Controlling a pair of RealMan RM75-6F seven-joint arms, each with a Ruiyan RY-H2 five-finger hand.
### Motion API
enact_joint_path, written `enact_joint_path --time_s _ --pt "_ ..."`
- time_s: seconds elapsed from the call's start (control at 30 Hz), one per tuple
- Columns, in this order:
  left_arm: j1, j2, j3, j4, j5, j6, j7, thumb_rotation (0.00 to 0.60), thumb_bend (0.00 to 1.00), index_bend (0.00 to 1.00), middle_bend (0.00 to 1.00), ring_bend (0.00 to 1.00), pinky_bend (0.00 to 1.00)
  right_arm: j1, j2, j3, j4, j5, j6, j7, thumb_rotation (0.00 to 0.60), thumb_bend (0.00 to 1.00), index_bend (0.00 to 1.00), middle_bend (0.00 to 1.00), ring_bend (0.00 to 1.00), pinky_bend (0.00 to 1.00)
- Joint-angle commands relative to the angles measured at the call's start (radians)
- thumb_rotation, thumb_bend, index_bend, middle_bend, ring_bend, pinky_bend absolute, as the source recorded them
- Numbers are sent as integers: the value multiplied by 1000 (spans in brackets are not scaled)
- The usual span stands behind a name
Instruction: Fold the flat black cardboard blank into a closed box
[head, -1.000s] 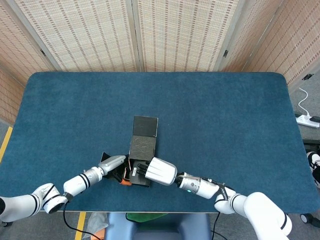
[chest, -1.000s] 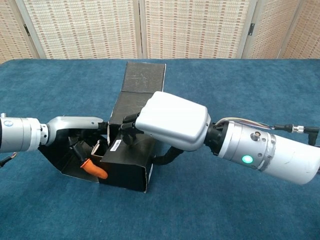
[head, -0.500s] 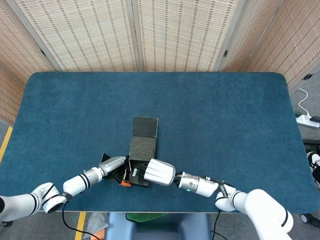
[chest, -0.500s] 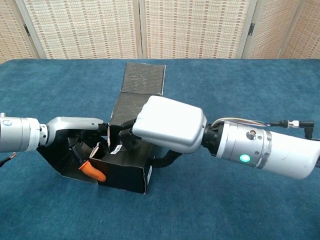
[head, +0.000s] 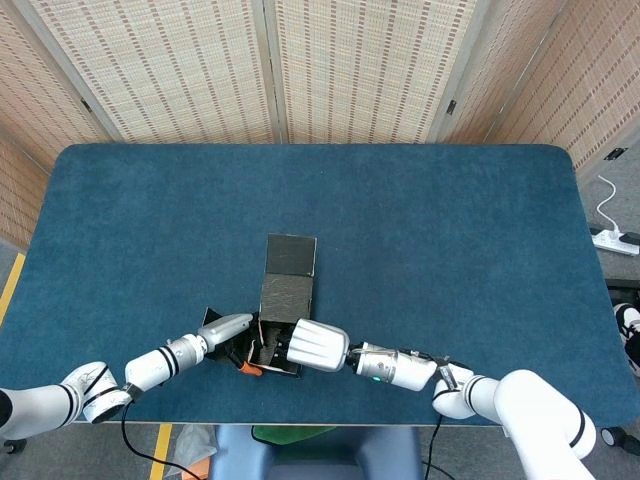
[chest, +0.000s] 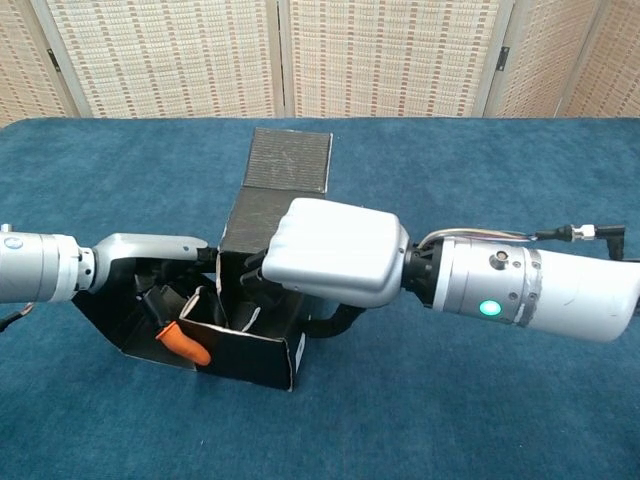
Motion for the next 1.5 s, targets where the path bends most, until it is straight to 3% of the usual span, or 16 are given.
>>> enact_joint_path --time_s 0.03,0.2,0.57,0.7,1.1,1.17,1.23,1.37,1.5 --pt "-2 -1 4 3 4 6 -11 600 179 0 67 310 397 6 9 -6 -11 -2 -16 -1 600 132 525 469 733 1000" --pt "-9 -4 10 12 8 7 -29 600 180 0 66 310 395 19 22 -12 -31 -4 -50 -5 600 131 589 508 736 1000" --pt "-2 -12 12 24 -8 16 -40 600 177 2 87 310 399 45 32 8 -52 2 -65 12 600 155 880 900 772 1000" --pt "-1 -14 12 23 -15 13 -42 600 178 13 96 310 400 53 34 11 -55 1 -70 17 600 159 997 989 790 1000" --pt "12 -21 8 32 -35 16 -20 600 181 71 136 329 405 63 48 0 -49 -8 -78 16 600 160 1000 997 815 1000" --pt "15 -22 5 33 -42 14 -11 600 181 75 141 331 407 58 48 -1 -43 -12 -64 12 600 159 998 943 805 1000" --pt "20 -24 1 32 -51 15 -3 600 180 79 145 332 407 50 49 -1 -38 -12 -50 6 600 144 940 838 796 1000" --pt "27 -23 -6 28 -61 16 12 600 180 80 145 332 408 38 55 1 -44 -4 -44 -11 600 58 573 528 776 1000" --pt "35 -21 -14 22 -72 17 31 600 181 76 144 332 408 25 70 6 -76 16 -61 -37 600 14 279 292 758 1000"
